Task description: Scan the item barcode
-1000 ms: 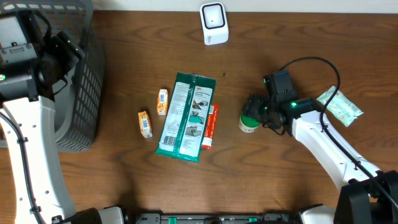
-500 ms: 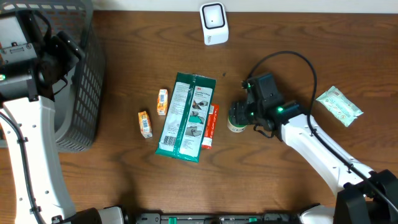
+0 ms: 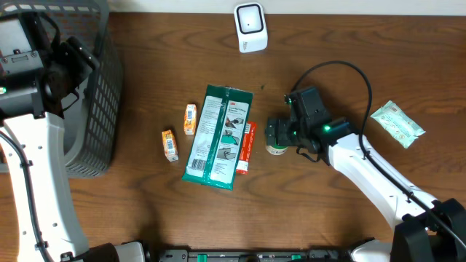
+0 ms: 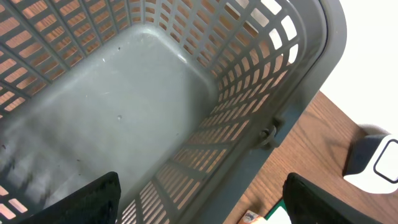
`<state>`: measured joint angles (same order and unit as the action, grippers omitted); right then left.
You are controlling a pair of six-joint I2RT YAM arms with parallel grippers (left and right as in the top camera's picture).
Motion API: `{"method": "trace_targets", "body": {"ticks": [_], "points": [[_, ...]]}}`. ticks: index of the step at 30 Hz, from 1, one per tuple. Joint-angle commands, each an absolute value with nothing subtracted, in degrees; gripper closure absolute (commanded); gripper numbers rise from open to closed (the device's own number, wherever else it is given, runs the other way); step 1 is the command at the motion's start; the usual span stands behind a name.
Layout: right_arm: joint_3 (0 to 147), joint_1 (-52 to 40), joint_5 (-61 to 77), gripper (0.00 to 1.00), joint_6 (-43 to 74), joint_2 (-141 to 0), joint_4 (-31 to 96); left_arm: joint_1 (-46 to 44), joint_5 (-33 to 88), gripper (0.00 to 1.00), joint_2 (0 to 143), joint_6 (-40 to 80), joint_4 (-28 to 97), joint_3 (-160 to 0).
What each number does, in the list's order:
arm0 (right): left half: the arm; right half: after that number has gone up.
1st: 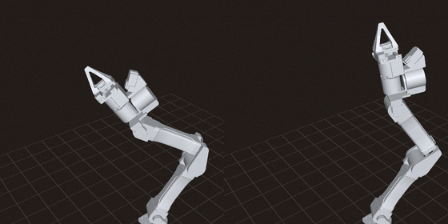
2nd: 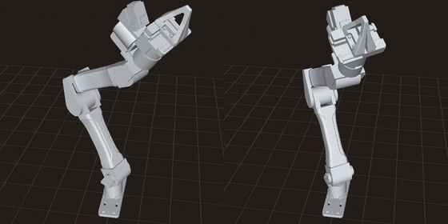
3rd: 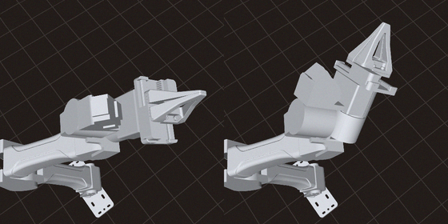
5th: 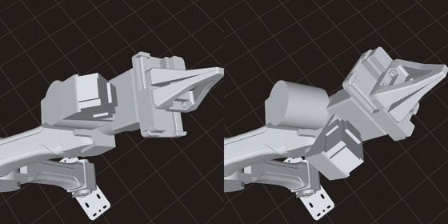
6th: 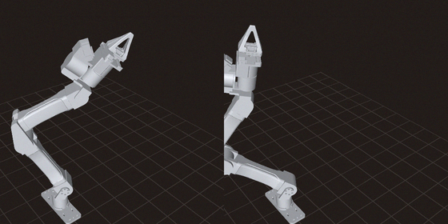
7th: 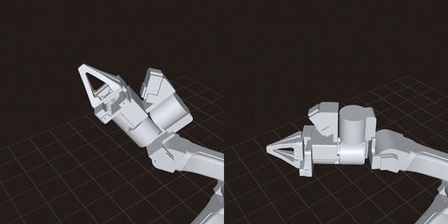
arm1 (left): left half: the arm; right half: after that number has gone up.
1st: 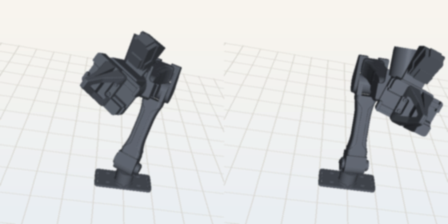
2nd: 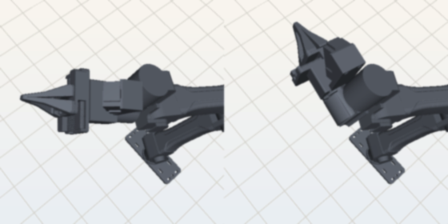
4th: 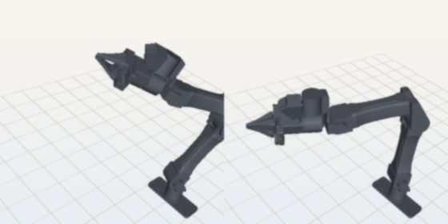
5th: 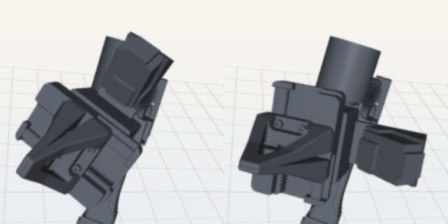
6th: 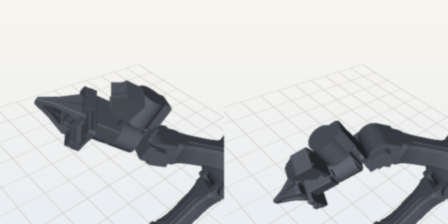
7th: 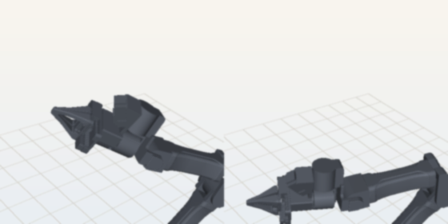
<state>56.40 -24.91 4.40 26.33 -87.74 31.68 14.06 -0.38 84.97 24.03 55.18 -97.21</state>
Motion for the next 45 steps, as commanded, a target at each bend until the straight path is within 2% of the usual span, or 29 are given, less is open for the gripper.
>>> {"method": "trace_targets", "body": {"ticks": [1,4,10,15,18,20,25,31,45], "points": [[62.6,-25.9,1.2,0.01,31.6,-87.7,37.9,14.2,-0.9,0.16,85.3,23.9,55.2,-97.7],[69.6,-25.9,0.1,0.01,32.3,-87.7,45.0,14.2,-0.9,0.16,85.3,23.9,55.2,-97.7],[79.5,-26.0,0.3,0.01,32.3,-87.7,50.6,14.2,-0.9,0.16,85.3,23.9,55.2,-97.7],[79.8,-26.8,6.1,0.01,32.1,-87.7,50.7,14.2,-0.9,0.16,85.3,23.9,55.2,-97.7],[78.7,-27.5,4.5,0.01,32.3,-87.9,52.5,14.2,-0.9,0.16,85.3,23.9,55.2,-97.7],[78.5,-27.5,4.6,0.02,37.4,-89.0,54.1,14.2,-0.9,0.16,85.3,23.9,55.2,-97.7],[81.4,-27.0,4.6,0.02,42.3,-94.5,57.6,14.2,-0.9,0.16,85.3,23.9,55.2,-97.7],[94.2,-26.9,3.9,0.01,41.5,-107.0,70.6,14.2,-0.9,0.16,85.3,23.9,55.2,-97.7],[93.9,-28.8,-0.5,0.01,44.3,-114.5,71.8,14.2,-0.9,0.16,85.3,23.9,55.2,-97.7]]}}
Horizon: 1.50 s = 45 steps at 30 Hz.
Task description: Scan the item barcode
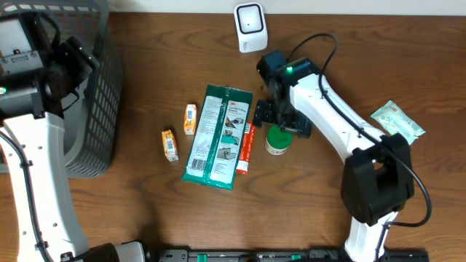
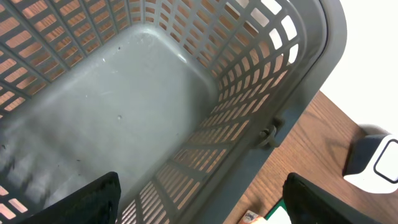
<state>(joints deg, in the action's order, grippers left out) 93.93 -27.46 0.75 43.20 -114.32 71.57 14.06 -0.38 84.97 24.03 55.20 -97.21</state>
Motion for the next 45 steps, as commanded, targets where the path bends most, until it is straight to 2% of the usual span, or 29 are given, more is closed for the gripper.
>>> {"method": "trace_targets", "body": {"ticks": [1,14,20,26,28,36,39,40,45], "points": [[93.7,-29.0,-0.6,0.01,44.3,-114.5,71.8,14.2,-0.9,0.16,85.3,23.9,55.2,-97.7],[86.4,-30.4,-1.9,0.02,44.8,-114.5,66.2,14.2,-0.9,0.16,85.3,23.9,55.2,-97.7],[86.5,-29.5,-2.1,0.12,37.0,-114.5,66.2,14.2,-0.9,0.16,85.3,23.9,55.2,-97.7],[86.5,-29.6,-2.2,0.19,35.9,-114.5,65.9,14.2,-0.9,0.16,85.3,23.9,55.2,-97.7],[86.5,-29.6,-3.3,0.24,35.9,-114.5,65.8,14.2,-0.9,0.16,85.3,23.9,55.2,-97.7],[87.4,-29.6,-5.3,0.27,31.4,-114.5,65.3,14.2,-0.9,0.16,85.3,23.9,55.3,-97.7],[87.6,-29.6,-5.3,0.32,31.0,-114.5,65.3,14.2,-0.9,0.16,85.3,23.9,55.3,-97.7],[87.7,-29.6,-5.3,0.38,31.0,-114.5,65.3,14.2,-0.9,0.16,85.3,23.9,55.3,-97.7],[87.7,-29.6,-5.4,0.39,31.0,-114.4,65.3,14.2,-0.9,0.16,85.3,23.9,55.2,-97.7]]}}
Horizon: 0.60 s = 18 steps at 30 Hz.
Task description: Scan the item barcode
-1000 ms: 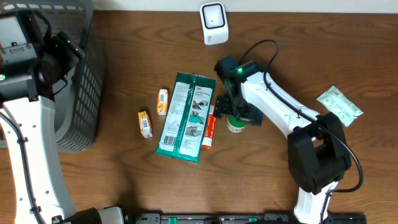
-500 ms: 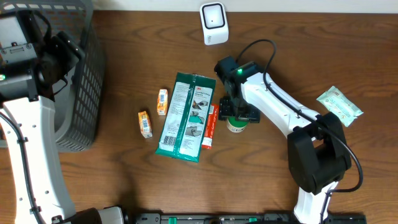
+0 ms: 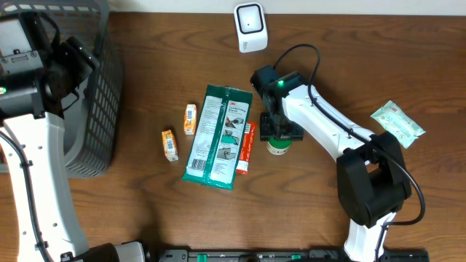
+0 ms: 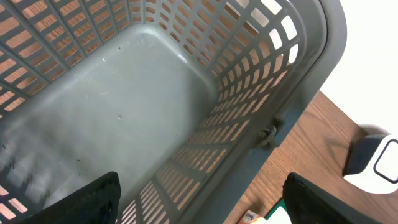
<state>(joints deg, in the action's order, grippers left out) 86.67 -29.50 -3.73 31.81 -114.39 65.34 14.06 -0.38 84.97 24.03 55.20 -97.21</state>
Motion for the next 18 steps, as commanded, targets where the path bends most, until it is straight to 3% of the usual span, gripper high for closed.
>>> {"method": "trace_targets", "body": {"ticks": [1,6,15,18], "points": [[87.7,-29.6,-5.6,0.4,31.0,-114.4,65.1,14.2,-0.9,0.16,85.3,23.9,55.3,-97.7],[87.7,-29.6,-6.0,0.4,24.0,-114.4,63.6,14.2,-0.9,0.16,85.3,23.9,55.3,-97.7],[87.7,-29.6,-6.0,0.29,4.1,-114.4,63.4,14.2,-0.9,0.16,85.3,23.9,55.3,-97.7],[87.7,-29.6,-6.0,0.18,1.9,-114.5,63.4,14.2,-0.9,0.16,85.3,23.9,55.2,-97.7]]}}
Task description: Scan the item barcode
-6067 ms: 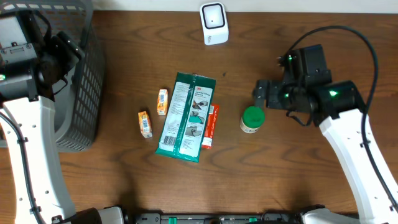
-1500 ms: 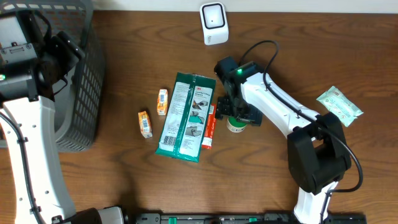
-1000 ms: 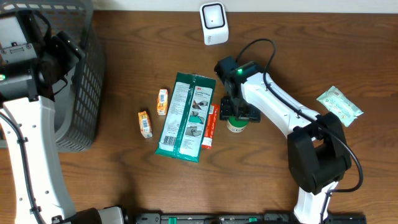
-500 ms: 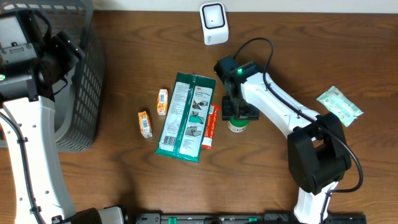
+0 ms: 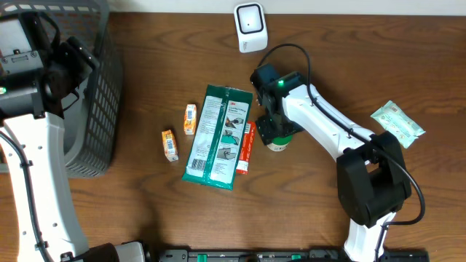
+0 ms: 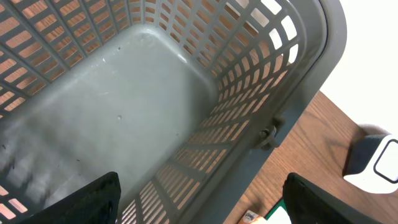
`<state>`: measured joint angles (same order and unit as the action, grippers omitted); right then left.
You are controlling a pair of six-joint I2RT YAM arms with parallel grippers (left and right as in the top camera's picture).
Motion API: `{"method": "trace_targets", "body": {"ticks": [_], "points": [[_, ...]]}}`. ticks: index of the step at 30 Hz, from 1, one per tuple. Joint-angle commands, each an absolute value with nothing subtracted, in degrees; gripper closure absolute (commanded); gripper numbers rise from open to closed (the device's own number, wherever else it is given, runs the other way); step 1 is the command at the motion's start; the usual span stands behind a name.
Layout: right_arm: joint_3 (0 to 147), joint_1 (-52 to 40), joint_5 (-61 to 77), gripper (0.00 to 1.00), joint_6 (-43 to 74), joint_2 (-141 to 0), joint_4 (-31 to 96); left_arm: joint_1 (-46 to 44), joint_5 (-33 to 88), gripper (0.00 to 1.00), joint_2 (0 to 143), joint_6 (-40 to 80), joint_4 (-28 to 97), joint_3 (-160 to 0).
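Observation:
A small round container with a green top (image 5: 279,143) stands on the table right of the centre. My right gripper (image 5: 270,131) points down right at it, covering its upper left part. Whether the jaws are around it or closed cannot be told from overhead. The white barcode scanner (image 5: 250,28) stands at the table's far edge. My left gripper (image 6: 202,208) hangs open over the grey basket (image 6: 124,118), both dark fingertips (image 6: 102,199) wide apart with nothing between them.
A long green packet (image 5: 218,137) lies mid-table, with a thin red item (image 5: 247,149) along its right side. Left of it lie two small orange boxes (image 5: 190,118) (image 5: 170,145). A green-white sachet (image 5: 397,124) lies at the right. The basket (image 5: 91,87) fills the left edge.
My right gripper has shifted slightly left and lower against the green-topped container. The container, the other items and the left arm are where they were.
At first my right arm reached in from the right, its gripper at the green-topped container. Then the arm arched over from the scanner side, gripper just above the container. It stayed there, and now sits lower against it. The left arm never moved.

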<state>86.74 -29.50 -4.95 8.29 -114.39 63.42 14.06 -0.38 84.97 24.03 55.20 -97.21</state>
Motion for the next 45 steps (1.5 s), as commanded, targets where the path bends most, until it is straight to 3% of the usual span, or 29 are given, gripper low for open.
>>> {"method": "trace_targets", "body": {"ticks": [1,3,18,21,23,26,45], "points": [[87.8,-29.6,-6.0,0.12,1.6,-114.4,63.4,14.2,-0.9,0.16,85.3,23.9,55.2,-97.7],[88.7,-29.6,-6.0,0.01,1.6,-114.4,63.6,14.2,-0.9,0.16,85.3,23.9,55.3,-97.7],[110.4,-25.9,-1.8,0.01,15.9,-113.9,76.6,14.2,-0.9,0.16,85.3,23.9,55.3,-97.7],[110.0,-24.2,0.6,0.01,20.0,-114.1,79.4,14.2,-0.9,0.16,85.3,23.9,55.2,-97.7],[109.1,-22.9,0.6,0.13,25.5,-114.1,81.0,14.2,-0.9,0.16,85.3,23.9,55.2,-97.7],[106.3,-22.5,1.2,0.17,28.4,-114.1,80.2,14.2,-0.9,0.16,85.3,23.9,55.3,-97.7],[87.6,-26.0,1.1,0.09,40.2,-114.1,65.0,14.2,-0.9,0.16,85.3,23.9,55.3,-97.7]]}}
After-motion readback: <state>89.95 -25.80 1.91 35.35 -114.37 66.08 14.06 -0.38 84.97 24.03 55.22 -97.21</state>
